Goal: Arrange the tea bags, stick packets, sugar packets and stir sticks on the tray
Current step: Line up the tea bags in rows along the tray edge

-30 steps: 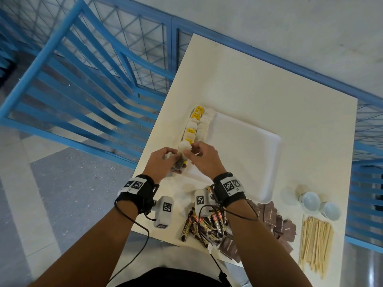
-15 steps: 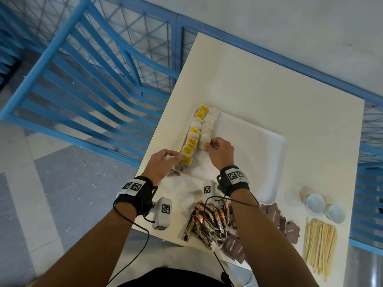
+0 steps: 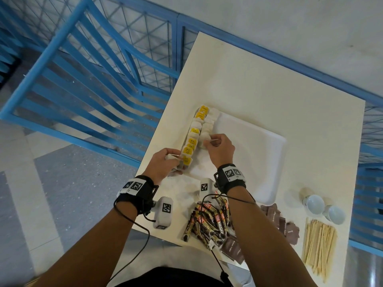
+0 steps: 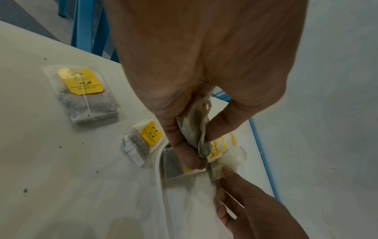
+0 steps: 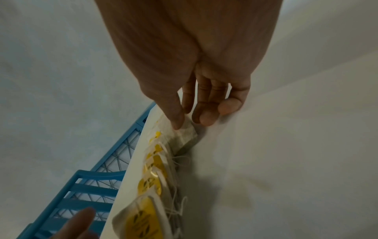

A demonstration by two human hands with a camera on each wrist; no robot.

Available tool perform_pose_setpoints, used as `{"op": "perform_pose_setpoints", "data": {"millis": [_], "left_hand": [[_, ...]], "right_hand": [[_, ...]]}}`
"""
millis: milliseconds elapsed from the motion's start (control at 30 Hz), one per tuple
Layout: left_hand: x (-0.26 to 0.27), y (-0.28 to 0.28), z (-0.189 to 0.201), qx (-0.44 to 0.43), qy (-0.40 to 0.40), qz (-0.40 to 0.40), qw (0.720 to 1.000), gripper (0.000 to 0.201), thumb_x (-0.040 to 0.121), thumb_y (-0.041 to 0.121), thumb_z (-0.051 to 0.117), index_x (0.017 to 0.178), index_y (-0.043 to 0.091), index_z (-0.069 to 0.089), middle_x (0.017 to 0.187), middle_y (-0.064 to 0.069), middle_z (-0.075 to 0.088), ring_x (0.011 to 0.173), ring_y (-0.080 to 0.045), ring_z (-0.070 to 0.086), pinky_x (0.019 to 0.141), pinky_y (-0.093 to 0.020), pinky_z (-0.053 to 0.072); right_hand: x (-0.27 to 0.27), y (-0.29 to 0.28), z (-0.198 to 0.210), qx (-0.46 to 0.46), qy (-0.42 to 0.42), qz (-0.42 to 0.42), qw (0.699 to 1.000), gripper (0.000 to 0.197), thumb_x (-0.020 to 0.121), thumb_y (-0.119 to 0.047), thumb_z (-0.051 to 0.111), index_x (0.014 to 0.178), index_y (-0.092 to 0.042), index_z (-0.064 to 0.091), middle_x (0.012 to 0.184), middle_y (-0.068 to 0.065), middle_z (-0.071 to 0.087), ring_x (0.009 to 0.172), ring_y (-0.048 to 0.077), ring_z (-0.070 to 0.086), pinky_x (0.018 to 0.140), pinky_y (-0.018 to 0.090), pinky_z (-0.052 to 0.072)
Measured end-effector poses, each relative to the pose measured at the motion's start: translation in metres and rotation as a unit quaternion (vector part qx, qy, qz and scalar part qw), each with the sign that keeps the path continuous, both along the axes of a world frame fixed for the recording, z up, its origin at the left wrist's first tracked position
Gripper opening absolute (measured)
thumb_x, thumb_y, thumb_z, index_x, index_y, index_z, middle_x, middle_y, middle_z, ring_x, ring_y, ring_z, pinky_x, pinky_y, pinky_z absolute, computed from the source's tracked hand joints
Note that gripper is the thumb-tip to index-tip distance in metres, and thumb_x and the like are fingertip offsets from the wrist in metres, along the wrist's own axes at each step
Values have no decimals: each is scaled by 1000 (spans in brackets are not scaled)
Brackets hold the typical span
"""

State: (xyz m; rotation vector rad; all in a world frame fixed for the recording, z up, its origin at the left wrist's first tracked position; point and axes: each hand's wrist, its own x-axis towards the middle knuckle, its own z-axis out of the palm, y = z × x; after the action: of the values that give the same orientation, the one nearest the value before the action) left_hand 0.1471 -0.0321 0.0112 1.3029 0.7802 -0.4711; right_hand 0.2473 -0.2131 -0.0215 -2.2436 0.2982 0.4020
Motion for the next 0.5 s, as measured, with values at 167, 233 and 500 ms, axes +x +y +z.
{"op": "perform_pose_setpoints", "data": {"millis": [167,233,500], "left_hand": [[3,-2,2,15,-21,-1,1000,31,91,-12,61,116,6,57,100,-17,71,75,-25,76,64,-31,62],[5,-2,4,17,-29,0,999,34,90,-11,62,119,5,56,102,-21,71,80,-31,75,66,-34,63],[6,-2,4,63,-47,-27,997,44,84,8,81,122,10,58,96,-20,72,67,-25,69,64,-35,61]], "right_hand": [[-8,-6,9,36,-29,-38,998,17,90,-20,70,106,-18,65,84,-10,65,72,5,61,65,8,43],[-12,-7,13,36,-40,-5,999,10,90,-21,69,100,-21,69,84,-13,66,73,3,62,75,20,49],[-24,10,31,128,41,246,960,17,91,-36,72,103,-25,77,94,-9,74,77,-3,62,74,16,51]]}}
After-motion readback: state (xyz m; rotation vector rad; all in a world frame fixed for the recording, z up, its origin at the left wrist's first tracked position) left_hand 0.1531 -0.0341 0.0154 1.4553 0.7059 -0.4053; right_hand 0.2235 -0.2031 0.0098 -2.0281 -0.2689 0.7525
